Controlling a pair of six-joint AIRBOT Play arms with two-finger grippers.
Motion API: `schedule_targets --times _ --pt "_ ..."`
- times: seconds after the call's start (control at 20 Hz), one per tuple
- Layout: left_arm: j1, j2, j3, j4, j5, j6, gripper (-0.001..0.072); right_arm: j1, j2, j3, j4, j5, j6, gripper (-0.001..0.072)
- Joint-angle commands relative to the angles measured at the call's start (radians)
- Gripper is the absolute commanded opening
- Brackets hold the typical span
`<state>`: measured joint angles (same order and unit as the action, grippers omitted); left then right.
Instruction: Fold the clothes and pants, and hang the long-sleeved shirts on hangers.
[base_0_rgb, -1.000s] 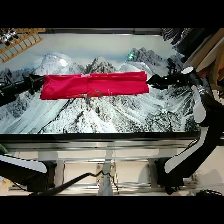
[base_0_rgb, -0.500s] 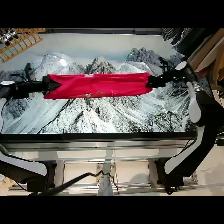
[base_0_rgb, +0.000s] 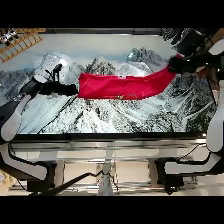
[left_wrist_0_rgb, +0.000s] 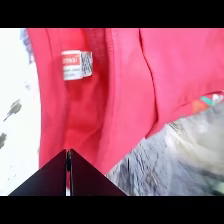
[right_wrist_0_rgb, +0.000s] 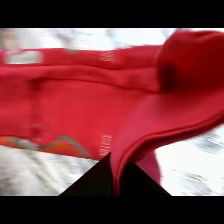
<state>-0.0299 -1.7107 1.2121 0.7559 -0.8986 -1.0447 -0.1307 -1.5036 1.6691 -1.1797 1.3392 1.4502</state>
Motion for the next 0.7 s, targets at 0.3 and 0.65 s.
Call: schedule_targets --times 0.3,0.65 --pt "0.138 0.163 0.001 0.141 -0.237 -0.058 0.0007 0.734 -0.332 0.037 0.105 -0.677 0.262 0.0009" --pt "0.175 0.214 0.0 0.202 -0.285 -0.059 0.0007 0.729 -0.526 0.357 0.194 -0.38 0.072 0.0448"
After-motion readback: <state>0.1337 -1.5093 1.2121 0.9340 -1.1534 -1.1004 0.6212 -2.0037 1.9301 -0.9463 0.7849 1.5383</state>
